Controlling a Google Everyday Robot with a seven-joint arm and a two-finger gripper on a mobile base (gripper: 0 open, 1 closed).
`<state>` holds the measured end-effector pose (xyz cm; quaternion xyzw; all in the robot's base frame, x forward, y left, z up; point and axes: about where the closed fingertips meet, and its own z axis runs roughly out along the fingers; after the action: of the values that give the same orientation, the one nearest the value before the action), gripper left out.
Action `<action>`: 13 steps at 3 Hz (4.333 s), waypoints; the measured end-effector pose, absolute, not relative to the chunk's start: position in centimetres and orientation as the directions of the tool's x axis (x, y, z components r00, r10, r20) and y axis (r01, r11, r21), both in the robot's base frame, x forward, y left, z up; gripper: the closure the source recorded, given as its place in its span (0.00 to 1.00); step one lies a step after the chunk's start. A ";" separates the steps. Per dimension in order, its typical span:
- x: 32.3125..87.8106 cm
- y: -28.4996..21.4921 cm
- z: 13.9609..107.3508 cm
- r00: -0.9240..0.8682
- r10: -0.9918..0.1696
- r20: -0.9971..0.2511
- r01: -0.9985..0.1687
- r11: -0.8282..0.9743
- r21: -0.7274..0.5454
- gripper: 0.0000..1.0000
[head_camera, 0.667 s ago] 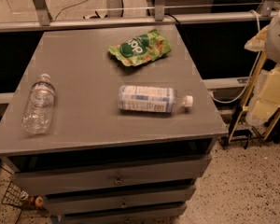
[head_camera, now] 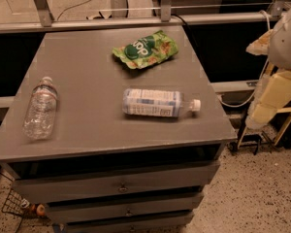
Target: Move water bottle near green rice chip bag
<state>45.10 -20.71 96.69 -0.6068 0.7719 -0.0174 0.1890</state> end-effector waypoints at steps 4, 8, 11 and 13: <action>51.9 -11.8 87.9 -0.003 -0.810 -0.586 -0.955 0.177 -0.240 0.00; 52.7 -7.0 84.9 0.001 -0.708 -0.706 -0.974 0.161 -0.162 0.46; 57.0 -16.4 89.7 -0.064 -0.733 -0.678 -0.892 0.347 -0.290 1.00; 59.5 -16.9 89.7 -0.057 -0.724 -0.687 -0.882 0.359 -0.305 1.00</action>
Offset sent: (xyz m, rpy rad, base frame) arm 0.0696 0.0772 -0.0933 0.3503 -0.0423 0.1873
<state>59.54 -16.89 89.69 -0.5574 0.7203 0.0983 0.4009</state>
